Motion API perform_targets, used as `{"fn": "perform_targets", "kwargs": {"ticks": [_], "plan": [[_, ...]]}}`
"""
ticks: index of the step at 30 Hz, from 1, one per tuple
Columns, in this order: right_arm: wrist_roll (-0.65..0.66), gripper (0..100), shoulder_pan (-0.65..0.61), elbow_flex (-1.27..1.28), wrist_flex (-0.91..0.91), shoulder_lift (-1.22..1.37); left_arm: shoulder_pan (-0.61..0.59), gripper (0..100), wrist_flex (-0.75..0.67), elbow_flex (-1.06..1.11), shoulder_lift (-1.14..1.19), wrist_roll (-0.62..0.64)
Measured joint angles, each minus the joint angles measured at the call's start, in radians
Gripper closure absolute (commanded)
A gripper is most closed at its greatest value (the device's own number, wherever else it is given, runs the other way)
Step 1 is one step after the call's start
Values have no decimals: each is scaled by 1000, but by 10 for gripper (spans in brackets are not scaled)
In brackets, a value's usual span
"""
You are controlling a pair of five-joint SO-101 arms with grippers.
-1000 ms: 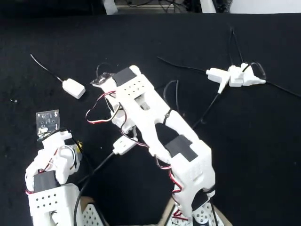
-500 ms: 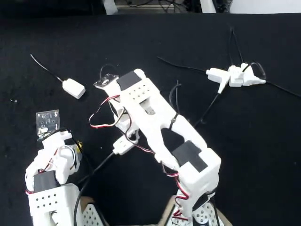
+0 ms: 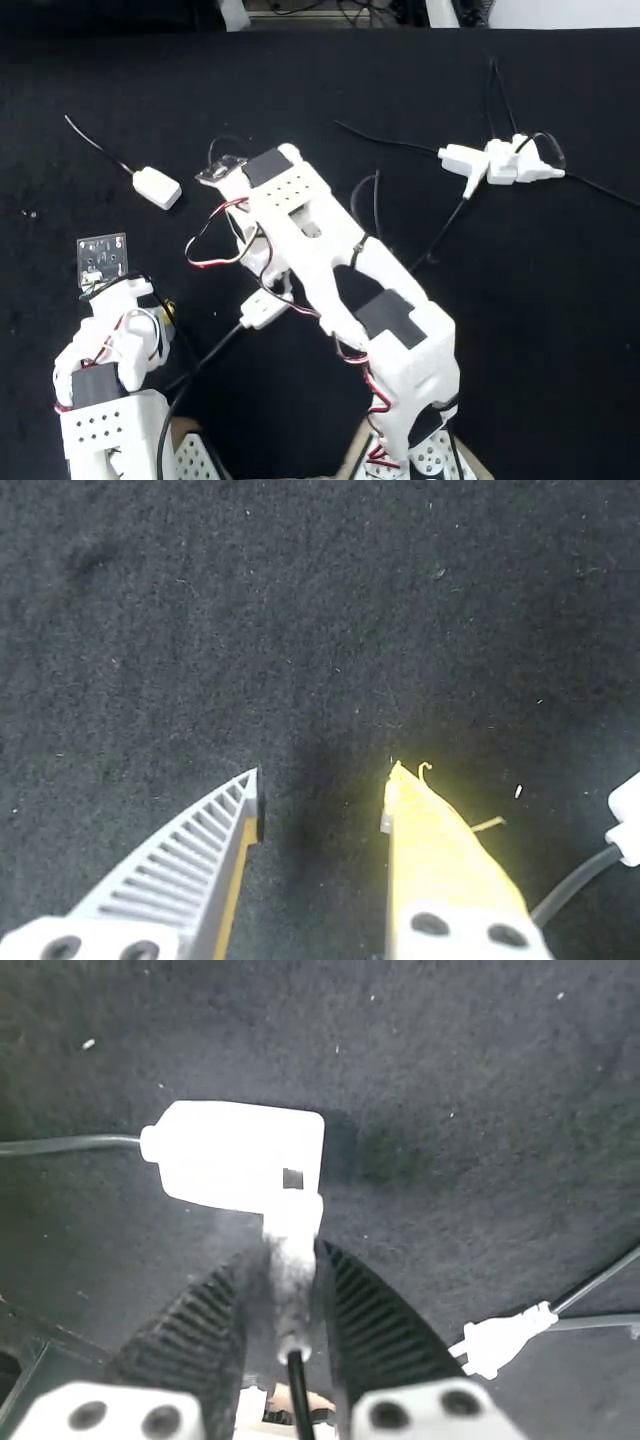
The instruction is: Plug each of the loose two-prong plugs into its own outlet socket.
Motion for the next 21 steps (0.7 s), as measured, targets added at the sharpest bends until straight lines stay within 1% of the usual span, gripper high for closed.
{"fn": "perform_targets", "kwargs": {"ticks": [10,18,21], "plan": [[9,988,0,0,0,2,0,790,0,0,0,0],[9,988,-52,0,0,2,0,790,0,0,0,0],[9,988,-51,0,0,2,0,790,0,0,0,0]]}}
